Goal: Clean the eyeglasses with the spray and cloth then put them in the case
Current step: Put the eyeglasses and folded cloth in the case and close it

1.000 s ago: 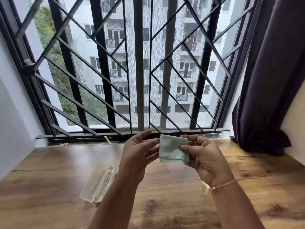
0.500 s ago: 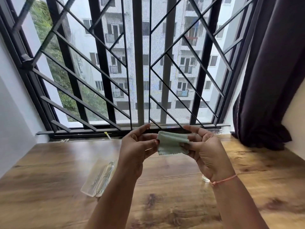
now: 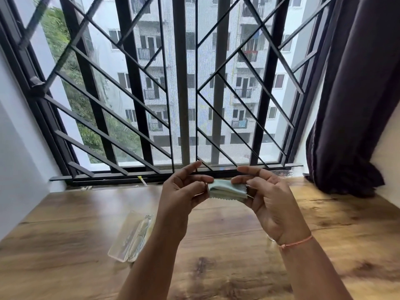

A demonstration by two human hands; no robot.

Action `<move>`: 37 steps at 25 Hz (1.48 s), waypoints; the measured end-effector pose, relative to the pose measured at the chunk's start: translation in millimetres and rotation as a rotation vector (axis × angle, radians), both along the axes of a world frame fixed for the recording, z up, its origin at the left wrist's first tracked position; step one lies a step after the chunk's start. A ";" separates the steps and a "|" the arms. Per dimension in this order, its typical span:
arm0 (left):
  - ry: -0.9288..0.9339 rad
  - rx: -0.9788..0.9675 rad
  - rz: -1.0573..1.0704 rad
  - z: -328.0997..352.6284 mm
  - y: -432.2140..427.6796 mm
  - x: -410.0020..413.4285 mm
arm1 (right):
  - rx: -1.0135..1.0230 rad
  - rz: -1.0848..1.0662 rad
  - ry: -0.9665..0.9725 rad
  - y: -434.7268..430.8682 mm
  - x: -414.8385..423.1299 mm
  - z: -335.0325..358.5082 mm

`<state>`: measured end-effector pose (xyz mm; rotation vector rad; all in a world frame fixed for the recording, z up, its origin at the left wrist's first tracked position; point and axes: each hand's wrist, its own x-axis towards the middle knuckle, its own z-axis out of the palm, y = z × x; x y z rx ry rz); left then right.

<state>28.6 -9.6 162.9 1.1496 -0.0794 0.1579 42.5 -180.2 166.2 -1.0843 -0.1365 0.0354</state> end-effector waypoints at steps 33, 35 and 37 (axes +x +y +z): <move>0.362 -0.016 0.072 -76.3 -4.1 20.6 | 0.074 0.008 0.338 10.6 24.9 -68.4; 0.438 -0.005 0.099 -99.4 -3.4 15.8 | 0.067 0.006 0.393 11.7 28.7 -85.5; 0.408 0.100 0.359 -121.3 4.5 7.4 | 0.058 -0.002 0.431 9.8 33.6 -97.0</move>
